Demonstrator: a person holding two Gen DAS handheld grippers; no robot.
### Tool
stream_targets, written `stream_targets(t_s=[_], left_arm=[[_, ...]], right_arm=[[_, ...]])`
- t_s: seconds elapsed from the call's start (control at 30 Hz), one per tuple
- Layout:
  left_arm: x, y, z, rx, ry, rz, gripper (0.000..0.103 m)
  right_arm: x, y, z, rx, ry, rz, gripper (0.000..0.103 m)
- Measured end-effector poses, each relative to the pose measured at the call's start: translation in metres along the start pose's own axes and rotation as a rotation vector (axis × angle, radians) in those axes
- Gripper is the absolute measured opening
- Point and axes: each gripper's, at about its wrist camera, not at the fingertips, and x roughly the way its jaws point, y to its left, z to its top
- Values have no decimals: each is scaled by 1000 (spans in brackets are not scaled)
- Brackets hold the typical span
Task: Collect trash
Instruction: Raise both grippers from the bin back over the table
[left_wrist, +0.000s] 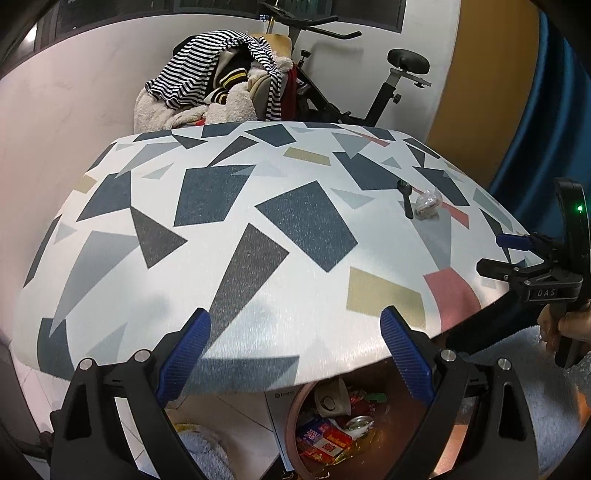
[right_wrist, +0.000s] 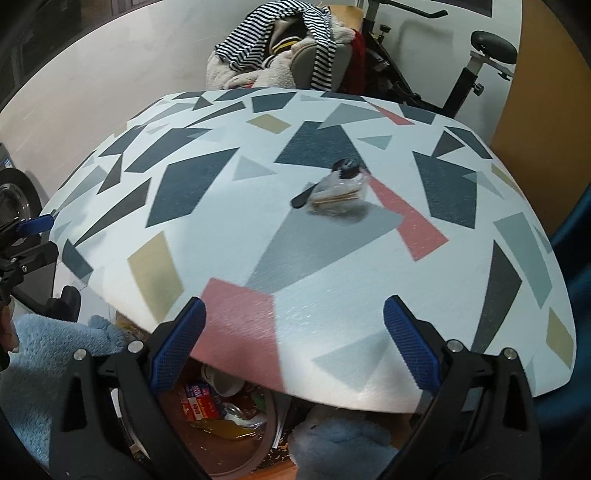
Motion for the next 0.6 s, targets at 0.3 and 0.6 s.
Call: stream_targets(t_s=[0.3,0.6], left_arm=[[25,1,13,-19,25,-16,91],[43,2,27,-9,28,-23,91]], right_arm=[[15,-17,13,32,9,1,95],[31,-26,33,48,13,24,88]])
